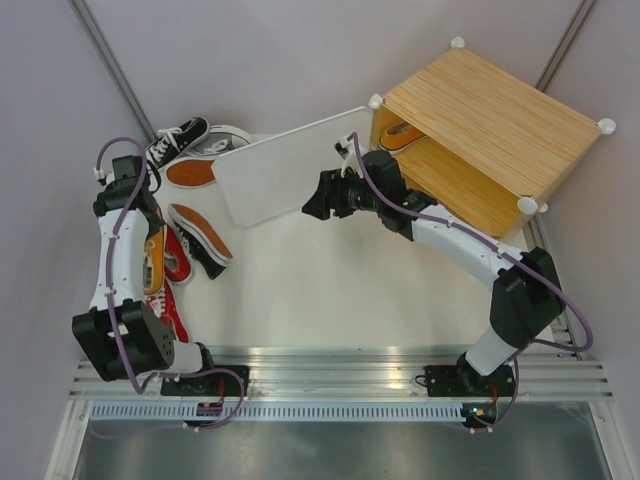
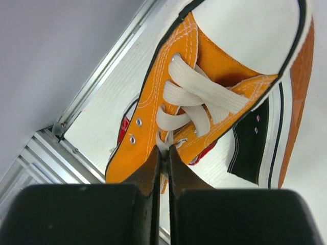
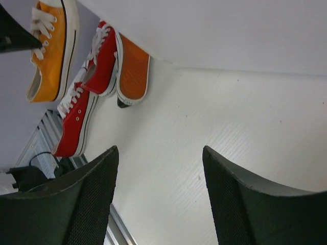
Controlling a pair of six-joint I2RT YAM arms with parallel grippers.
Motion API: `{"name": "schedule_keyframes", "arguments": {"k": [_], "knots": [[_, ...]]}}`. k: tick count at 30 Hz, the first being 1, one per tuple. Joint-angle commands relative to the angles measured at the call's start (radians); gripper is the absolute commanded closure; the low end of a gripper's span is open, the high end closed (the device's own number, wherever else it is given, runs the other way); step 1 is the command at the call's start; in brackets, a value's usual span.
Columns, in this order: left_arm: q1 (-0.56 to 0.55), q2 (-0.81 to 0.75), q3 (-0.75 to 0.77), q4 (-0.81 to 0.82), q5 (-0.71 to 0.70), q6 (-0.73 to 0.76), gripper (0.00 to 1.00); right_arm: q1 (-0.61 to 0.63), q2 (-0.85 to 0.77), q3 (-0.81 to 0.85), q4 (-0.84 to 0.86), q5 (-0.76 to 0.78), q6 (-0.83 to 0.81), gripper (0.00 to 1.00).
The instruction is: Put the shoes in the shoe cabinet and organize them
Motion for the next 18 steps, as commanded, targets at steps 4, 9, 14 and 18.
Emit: {"name": "schedule_keyframes", "arguments": {"k": [4,9,14,18], "knots": [[-0.056,-0.136,-0.006,-0.021,0.104,-0.010,0.98,0.007,0.133,0.154,0.175,0.088,0.067,0.28],[-0.108,-0.218,-0.040,-0.039,0.195,0.000,0.98,0.010,0.234,0.252,0.287,0.194,0.126,0.29],[-0.146,-0.267,-0.087,-0.059,0.296,0.013,0.98,0.019,0.360,0.366,0.359,0.269,0.182,0.29],[-0.177,-0.302,-0.132,-0.067,0.318,0.014,0.98,0.024,0.453,0.478,0.378,0.300,0.219,0.29]]}}
